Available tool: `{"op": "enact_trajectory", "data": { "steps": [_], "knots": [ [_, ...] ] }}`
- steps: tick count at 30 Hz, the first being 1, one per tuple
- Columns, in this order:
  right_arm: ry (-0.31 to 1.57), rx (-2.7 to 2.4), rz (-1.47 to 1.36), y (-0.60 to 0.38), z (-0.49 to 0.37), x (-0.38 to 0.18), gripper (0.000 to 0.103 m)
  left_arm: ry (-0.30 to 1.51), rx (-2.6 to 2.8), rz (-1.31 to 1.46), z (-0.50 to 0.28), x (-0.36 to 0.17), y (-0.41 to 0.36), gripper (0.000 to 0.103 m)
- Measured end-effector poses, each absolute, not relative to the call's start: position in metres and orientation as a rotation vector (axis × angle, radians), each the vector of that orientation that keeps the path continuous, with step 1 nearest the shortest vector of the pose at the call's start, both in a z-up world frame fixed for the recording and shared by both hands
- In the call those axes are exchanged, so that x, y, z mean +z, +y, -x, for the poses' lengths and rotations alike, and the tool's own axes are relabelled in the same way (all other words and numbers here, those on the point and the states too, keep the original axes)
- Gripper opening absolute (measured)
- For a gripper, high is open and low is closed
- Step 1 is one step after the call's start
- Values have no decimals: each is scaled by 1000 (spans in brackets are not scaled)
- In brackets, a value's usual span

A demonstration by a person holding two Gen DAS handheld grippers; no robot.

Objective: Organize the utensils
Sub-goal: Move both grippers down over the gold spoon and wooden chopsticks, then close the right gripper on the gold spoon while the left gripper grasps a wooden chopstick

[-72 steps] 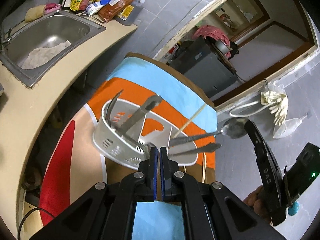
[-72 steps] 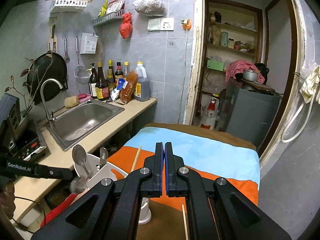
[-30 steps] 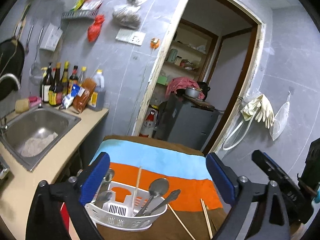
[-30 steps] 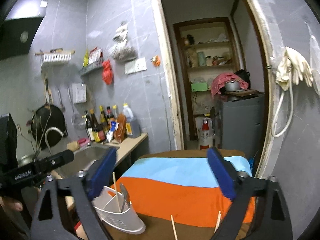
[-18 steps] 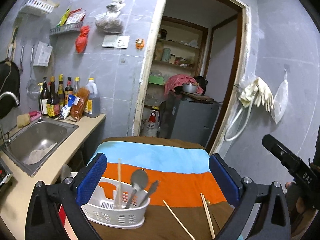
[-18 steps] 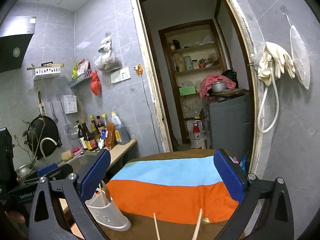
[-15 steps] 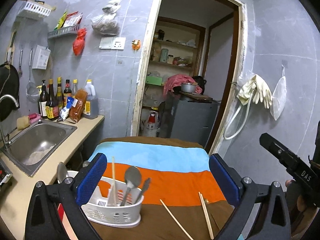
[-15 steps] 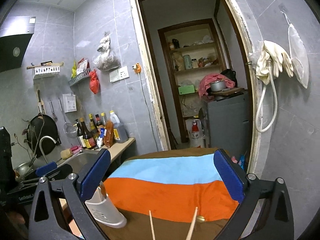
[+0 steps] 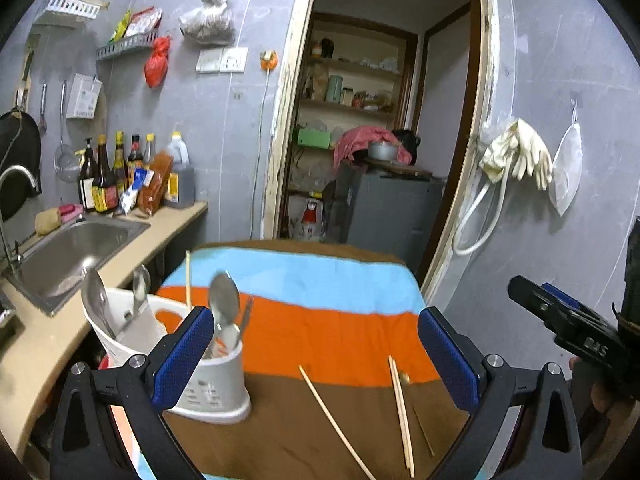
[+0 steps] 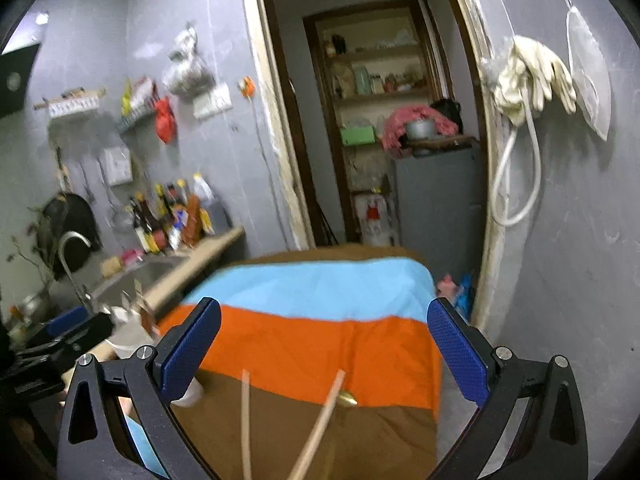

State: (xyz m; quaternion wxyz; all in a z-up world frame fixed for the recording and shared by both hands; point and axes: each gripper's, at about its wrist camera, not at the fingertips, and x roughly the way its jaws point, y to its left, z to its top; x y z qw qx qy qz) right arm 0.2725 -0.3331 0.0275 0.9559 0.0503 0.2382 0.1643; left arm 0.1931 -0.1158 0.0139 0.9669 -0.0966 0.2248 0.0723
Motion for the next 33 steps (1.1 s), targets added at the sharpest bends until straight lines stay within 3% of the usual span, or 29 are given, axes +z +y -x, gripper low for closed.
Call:
{"op": "enact_trajectory", "data": {
  "steps": [13, 16, 19, 24, 28, 33],
  "knots": [
    [689, 425, -54, -346, -324, -68, 99, 646, 163, 209, -231, -53, -130, 102],
    [745, 455, -47, -342, -334, -93, 79, 719, 148, 254, -243, -74, -127, 102],
    [811, 468, -38, -338, -342, -115, 69, 773, 143, 290, -252, -90, -124, 99],
    [887, 484, -31, -337, -350, -144, 50, 820, 153, 331, -264, -107, -118, 88],
    [921, 520, -23, -332, -355, -159, 37, 866, 163, 350, -275, -121, -115, 73],
    [942, 587, -7, -325, -365, -173, 36, 964, 154, 381, -288, -146, -114, 46]
  ]
}}
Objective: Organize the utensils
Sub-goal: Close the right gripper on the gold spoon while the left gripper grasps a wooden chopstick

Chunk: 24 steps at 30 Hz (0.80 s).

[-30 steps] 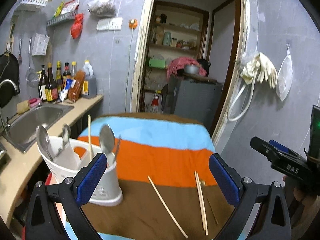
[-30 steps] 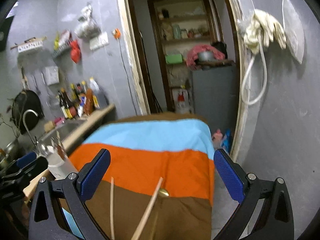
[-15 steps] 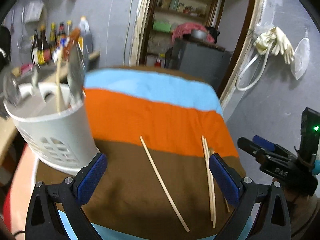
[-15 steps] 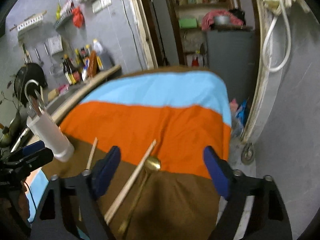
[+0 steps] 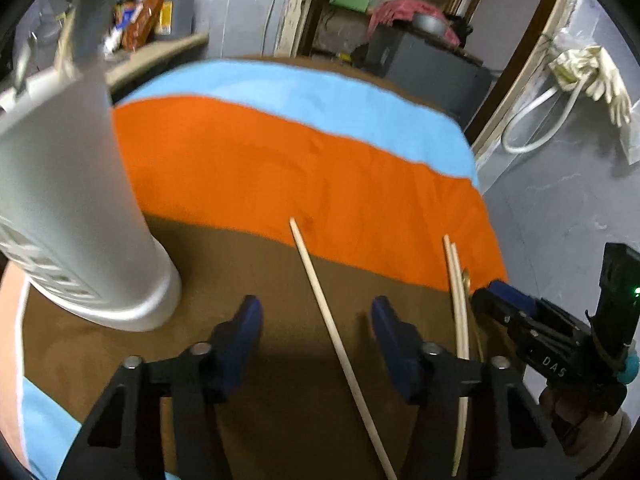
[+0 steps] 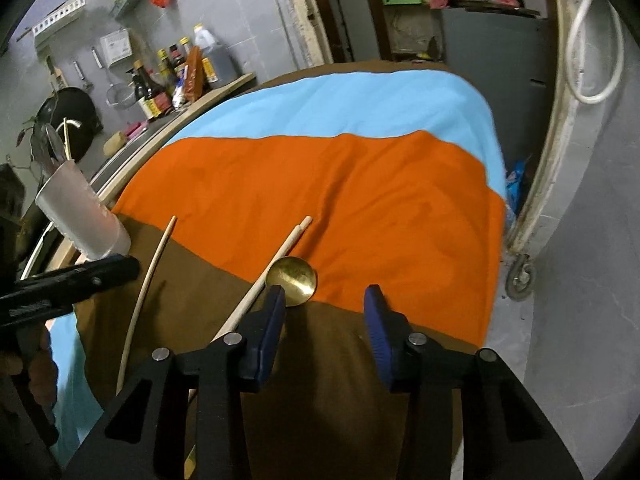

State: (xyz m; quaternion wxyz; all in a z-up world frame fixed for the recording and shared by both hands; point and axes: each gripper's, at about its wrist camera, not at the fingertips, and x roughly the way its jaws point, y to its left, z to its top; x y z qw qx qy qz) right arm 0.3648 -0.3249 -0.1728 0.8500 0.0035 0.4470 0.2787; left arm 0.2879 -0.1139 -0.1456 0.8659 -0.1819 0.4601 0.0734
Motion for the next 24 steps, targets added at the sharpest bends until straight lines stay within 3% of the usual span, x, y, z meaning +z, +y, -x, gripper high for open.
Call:
{"op": "enact_trajectory", "data": {
  "steps": [14, 17, 24],
  "knots": [
    [957, 720, 78, -299, -376, -173, 37, 1009, 139, 418, -303, -155, -111, 24],
    [961, 744, 114, -291, -370, -171, 26, 1015, 139, 410, -304, -155, -113, 23],
    [1014, 720, 12, -297, -371, -172, 26, 1044, 130, 433, -310, -156, -109, 17]
  ]
}}
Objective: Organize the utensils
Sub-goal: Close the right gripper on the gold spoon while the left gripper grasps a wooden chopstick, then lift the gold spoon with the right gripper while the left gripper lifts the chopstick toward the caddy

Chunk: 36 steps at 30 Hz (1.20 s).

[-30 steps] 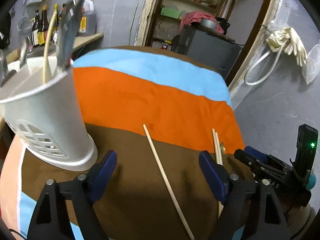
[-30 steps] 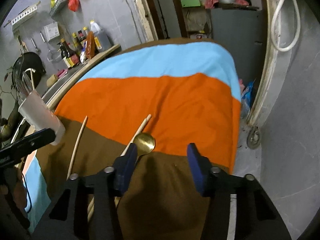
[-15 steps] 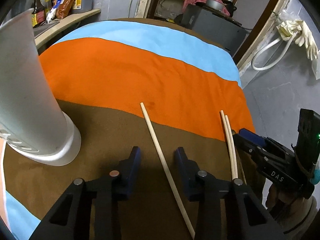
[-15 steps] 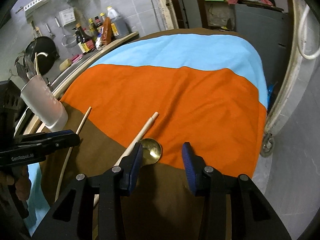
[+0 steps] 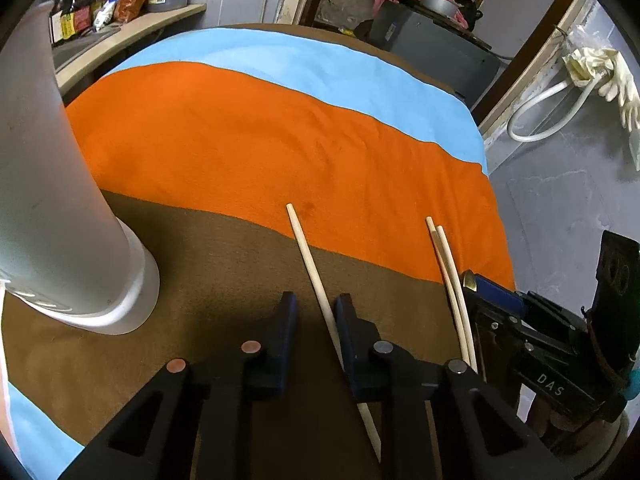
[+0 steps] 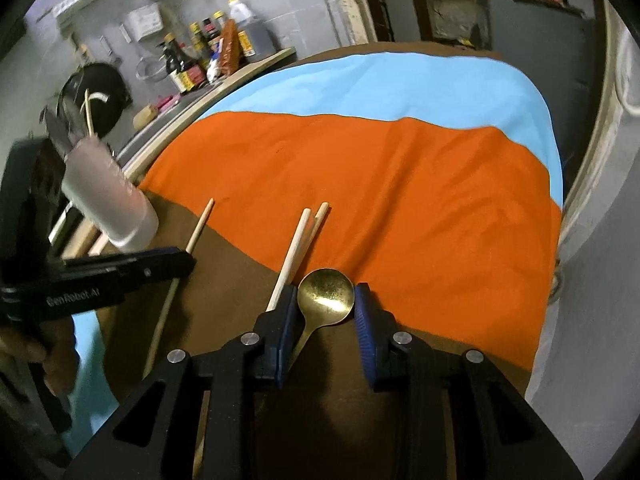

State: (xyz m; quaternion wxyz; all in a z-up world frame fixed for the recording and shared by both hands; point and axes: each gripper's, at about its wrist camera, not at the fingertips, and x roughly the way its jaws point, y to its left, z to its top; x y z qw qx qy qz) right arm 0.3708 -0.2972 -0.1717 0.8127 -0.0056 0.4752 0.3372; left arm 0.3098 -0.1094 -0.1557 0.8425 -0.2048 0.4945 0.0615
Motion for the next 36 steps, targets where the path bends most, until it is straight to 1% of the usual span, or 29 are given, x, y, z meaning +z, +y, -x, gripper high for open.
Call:
{"op": "enact_trajectory", "data": {
  "steps": [1, 3, 8, 17, 23, 29, 36],
  "knots": [
    [1023, 714, 2, -298, -371, -172, 26, 1050, 124, 441, -311, -156, -109, 16],
    [1033, 703, 12, -297, -369, -173, 26, 1059, 106, 453, -312, -156, -109, 8],
    [1051, 658, 89, -289, -356, -171, 26, 1081, 92, 444, -313, -155, -111, 8],
    [1084, 590, 89, -286, -354, -169, 26, 1157, 42, 383, -321, -154, -113, 9],
    [1076, 530, 28, -293, -342, -162, 25, 1141, 11, 447, -313, -153, -110, 5],
    [974, 479, 11, -306, -307, -137, 25, 1109, -79, 410, -284, -140, -118, 5],
    [823, 409, 5, -310, -270, -95, 25, 937, -171, 379, -245, -95, -112, 5]
  ]
}}
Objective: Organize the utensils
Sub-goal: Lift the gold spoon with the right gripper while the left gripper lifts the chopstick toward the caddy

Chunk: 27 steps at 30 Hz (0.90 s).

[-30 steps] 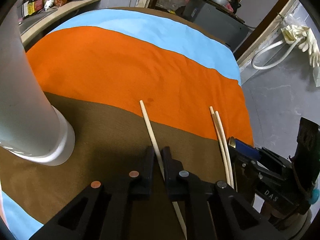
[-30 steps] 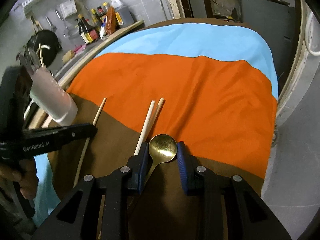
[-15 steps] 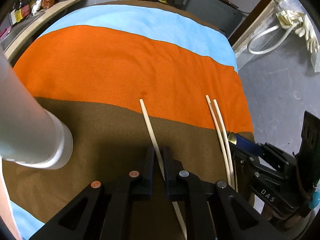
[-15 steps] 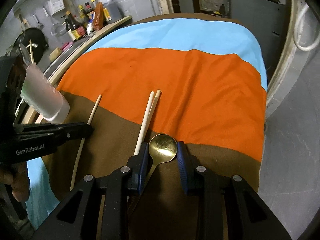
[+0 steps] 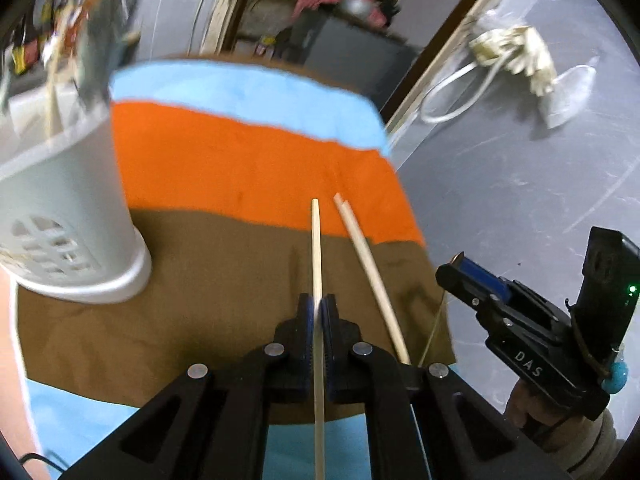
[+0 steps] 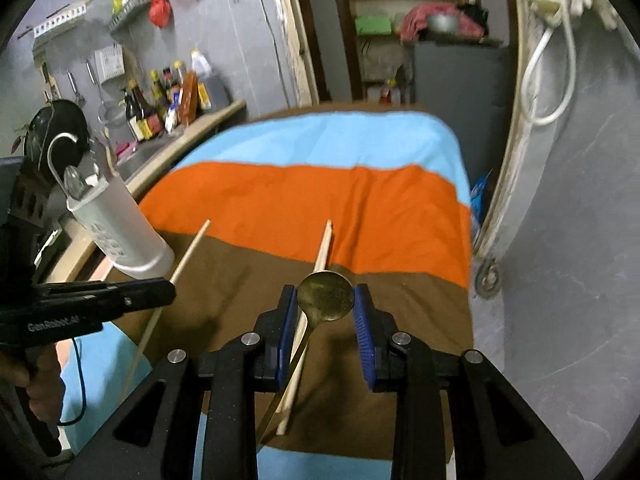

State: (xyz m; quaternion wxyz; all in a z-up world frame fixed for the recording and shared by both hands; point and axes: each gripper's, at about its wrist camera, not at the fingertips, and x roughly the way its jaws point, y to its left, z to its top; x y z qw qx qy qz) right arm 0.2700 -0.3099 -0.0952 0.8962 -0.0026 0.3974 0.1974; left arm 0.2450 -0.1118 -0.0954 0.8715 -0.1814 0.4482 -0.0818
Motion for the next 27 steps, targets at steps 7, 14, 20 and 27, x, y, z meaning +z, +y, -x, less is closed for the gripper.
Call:
{"op": "enact_trajectory", "data": {
  "steps": [7, 14, 20, 27],
  "knots": [
    [727, 362, 30, -295, -250, -61, 25, 826, -208, 363, -220, -59, -93, 5],
    [656, 353, 45, -276, -228, -33, 25, 750, -217, 342, -207, -39, -77, 5],
    [574, 367, 52, -262, -220, 1, 25, 657, -210, 346, -197, -14, -56, 5],
    [469, 410, 74, -233, -221, 41, 25, 547, -174, 408, -197, 12, -16, 5]
  ]
}}
